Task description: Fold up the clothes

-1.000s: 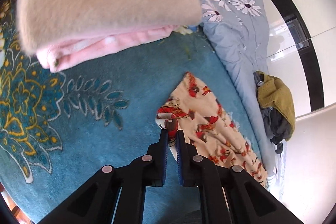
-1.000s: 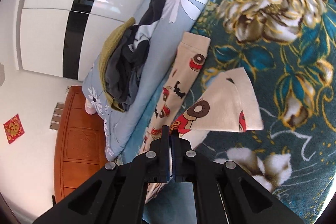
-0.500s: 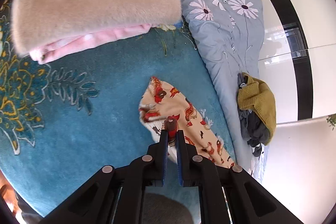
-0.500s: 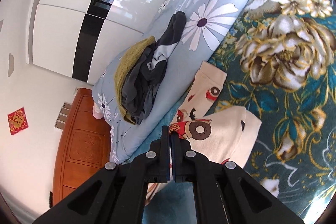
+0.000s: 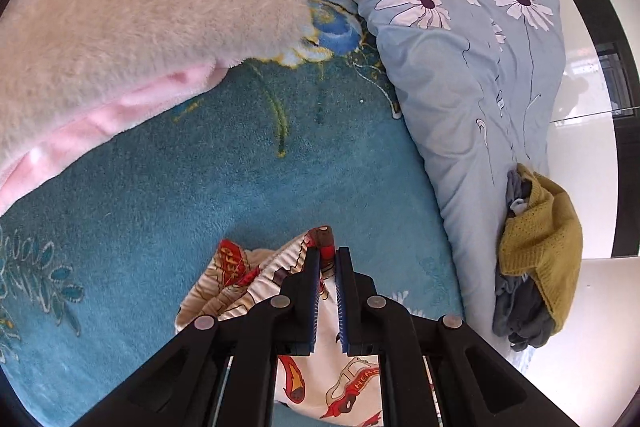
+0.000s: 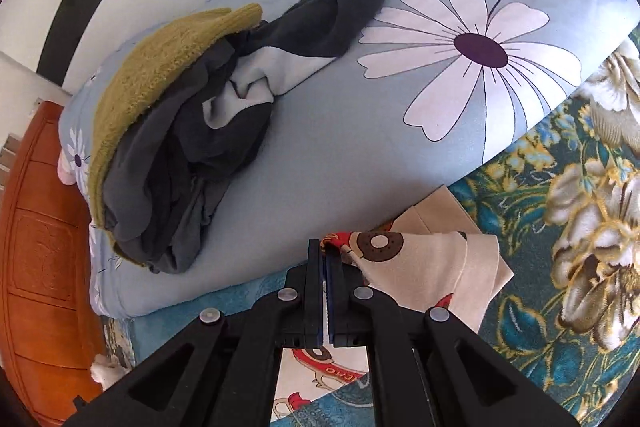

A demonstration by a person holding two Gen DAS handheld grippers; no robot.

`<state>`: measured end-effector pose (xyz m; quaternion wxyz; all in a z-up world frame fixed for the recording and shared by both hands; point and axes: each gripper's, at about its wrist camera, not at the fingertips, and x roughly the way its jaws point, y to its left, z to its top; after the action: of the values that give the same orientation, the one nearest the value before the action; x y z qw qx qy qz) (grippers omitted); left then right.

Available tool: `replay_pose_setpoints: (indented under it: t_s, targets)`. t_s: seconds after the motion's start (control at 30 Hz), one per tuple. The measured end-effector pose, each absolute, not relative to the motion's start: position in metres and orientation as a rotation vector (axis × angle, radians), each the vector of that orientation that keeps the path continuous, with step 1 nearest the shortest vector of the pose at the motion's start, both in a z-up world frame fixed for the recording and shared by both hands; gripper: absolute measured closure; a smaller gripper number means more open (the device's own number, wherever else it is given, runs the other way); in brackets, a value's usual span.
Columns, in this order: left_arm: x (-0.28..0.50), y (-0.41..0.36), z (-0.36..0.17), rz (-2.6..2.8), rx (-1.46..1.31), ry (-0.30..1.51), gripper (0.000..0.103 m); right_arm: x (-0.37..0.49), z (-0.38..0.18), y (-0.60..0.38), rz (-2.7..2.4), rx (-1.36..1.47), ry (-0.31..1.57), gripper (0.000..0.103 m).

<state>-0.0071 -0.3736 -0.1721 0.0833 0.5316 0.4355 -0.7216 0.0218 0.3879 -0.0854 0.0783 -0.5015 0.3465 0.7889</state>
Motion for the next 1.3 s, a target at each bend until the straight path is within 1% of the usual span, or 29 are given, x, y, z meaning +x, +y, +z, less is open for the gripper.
replay_pose_setpoints:
  t_s: [0.07,0.13,0.17,0.2,0.23,0.3,0.37,0.4,0.43,0.47,0.53,0.63,0.7,0.8,0.9,0.93,1.0,1.03,1.07,1.1,1.2,1.3]
  targets:
    - [-0.008,-0.373,-0.179,-2.172,1.600,1.301,0.091,0.018,-0.099,0.390,2.301,-1.529,1.056,0.101]
    - [-0.006,-0.372,-0.182,-2.220,1.609,1.318,0.089,0.018,-0.107,0.389,2.297,-1.538,1.060,0.101]
    - [-0.002,-0.372,-0.180,-2.241,1.609,1.327,0.086,0.018,-0.110,0.389,2.299,-1.541,1.060,0.101]
    - [0.002,-0.372,-0.178,-2.256,1.607,1.334,0.079,0.019,-0.113,0.388,2.302,-1.544,1.060,0.101]
    - [0.007,-0.372,-0.174,-2.269,1.604,1.333,0.075,0.020,-0.114,0.388,2.312,-1.544,1.066,0.099]
    - [0.021,-0.371,-0.163,-2.321,1.597,1.308,0.055,0.026,-0.112,0.389,2.352,-1.520,1.103,0.088]
    - [0.038,-0.370,-0.156,-2.356,1.610,1.181,0.047,0.040,-0.102,0.391,2.423,-1.455,1.179,0.065]
    - [0.047,-0.371,-0.158,-2.335,1.618,1.119,0.042,0.052,-0.095,0.393,2.468,-1.414,1.201,0.063]
    - [0.057,-0.372,-0.162,-2.313,1.629,1.066,0.042,0.064,-0.088,0.395,2.514,-1.374,1.203,0.062]
    - [0.064,-0.373,-0.171,-2.286,1.656,1.062,0.042,0.077,-0.084,0.397,2.540,-1.346,1.186,0.062]
    - [0.074,-0.377,-0.194,-2.207,1.721,1.135,0.042,0.107,-0.082,0.406,2.558,-1.309,1.146,0.062]
    - [0.078,-0.379,-0.220,-2.104,1.779,1.279,0.042,0.149,-0.102,0.426,2.452,-1.326,1.183,0.062]
    - [0.074,-0.378,-0.226,-2.075,1.769,1.333,0.042,0.175,-0.118,0.439,2.373,-1.330,1.234,0.062]
    - [0.065,-0.373,-0.229,-2.053,1.747,1.357,0.042,0.197,-0.138,0.454,2.276,-1.285,1.389,0.062]
    - [0.059,-0.367,-0.231,-2.020,1.732,1.309,0.044,0.193,-0.145,0.451,2.251,-1.272,1.424,0.062]
    - [0.059,-0.367,-0.230,-2.009,1.709,1.302,0.046,0.187,-0.143,0.446,2.266,-1.282,1.409,0.062]
    - [0.059,-0.369,-0.227,-1.998,1.673,1.278,0.073,0.176,-0.137,0.434,2.314,-1.308,1.374,0.062]
    - [0.060,-0.370,-0.226,-1.999,1.659,1.269,0.079,0.169,-0.134,0.429,2.332,-1.321,1.341,0.062]
    - [0.061,-0.371,-0.221,-2.017,1.637,1.274,0.084,0.163,-0.132,0.425,2.346,-1.335,1.304,0.062]
    - [0.063,-0.372,-0.215,-2.041,1.613,1.274,0.085,0.157,-0.130,0.423,2.354,-1.345,1.269,0.062]
    - [0.073,-0.388,-0.199,-2.079,1.560,1.282,0.087,0.143,-0.120,0.420,2.385,-1.348,1.153,0.062]
    - [0.088,-0.413,-0.195,-2.065,1.537,1.244,0.087,0.130,-0.107,0.414,2.465,-1.412,0.953,0.062]
